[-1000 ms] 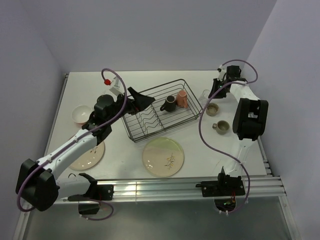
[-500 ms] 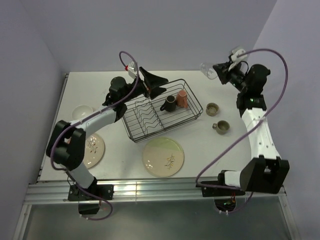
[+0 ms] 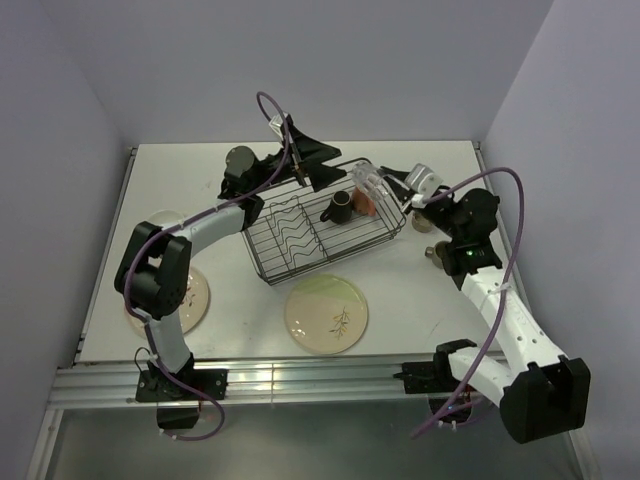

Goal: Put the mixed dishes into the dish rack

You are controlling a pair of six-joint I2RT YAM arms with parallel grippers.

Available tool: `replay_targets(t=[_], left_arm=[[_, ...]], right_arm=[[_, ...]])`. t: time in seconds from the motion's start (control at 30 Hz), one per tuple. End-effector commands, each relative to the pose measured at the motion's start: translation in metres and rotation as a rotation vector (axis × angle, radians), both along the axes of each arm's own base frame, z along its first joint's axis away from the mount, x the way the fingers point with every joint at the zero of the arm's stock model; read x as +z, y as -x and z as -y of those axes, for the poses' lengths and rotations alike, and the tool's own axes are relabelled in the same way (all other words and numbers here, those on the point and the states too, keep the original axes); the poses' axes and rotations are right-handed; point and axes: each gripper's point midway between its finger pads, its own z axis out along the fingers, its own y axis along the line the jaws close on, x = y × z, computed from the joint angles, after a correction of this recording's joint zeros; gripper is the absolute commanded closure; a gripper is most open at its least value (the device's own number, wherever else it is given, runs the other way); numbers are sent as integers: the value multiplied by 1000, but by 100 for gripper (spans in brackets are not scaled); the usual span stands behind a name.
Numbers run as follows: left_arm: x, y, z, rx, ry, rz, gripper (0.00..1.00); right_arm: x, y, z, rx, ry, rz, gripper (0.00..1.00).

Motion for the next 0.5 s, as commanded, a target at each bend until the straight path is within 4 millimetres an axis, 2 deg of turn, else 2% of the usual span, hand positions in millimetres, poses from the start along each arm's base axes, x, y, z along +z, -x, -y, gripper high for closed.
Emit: replay_targets(t=[0.0, 0.2, 0.33, 0.47], left_arm=[[25, 20, -3, -65, 21, 90, 1], [13, 28, -3, -85, -64, 92, 1], [16, 40, -6, -118, -62, 116, 1], [21, 54, -10, -174, -35, 125, 1]], right_arm=[[32, 13, -11, -14, 19, 200, 100], [41, 21, -29, 18, 6, 241, 100], [32, 22, -38, 47, 18, 227, 100], [27, 34, -53, 93, 31, 247, 100]])
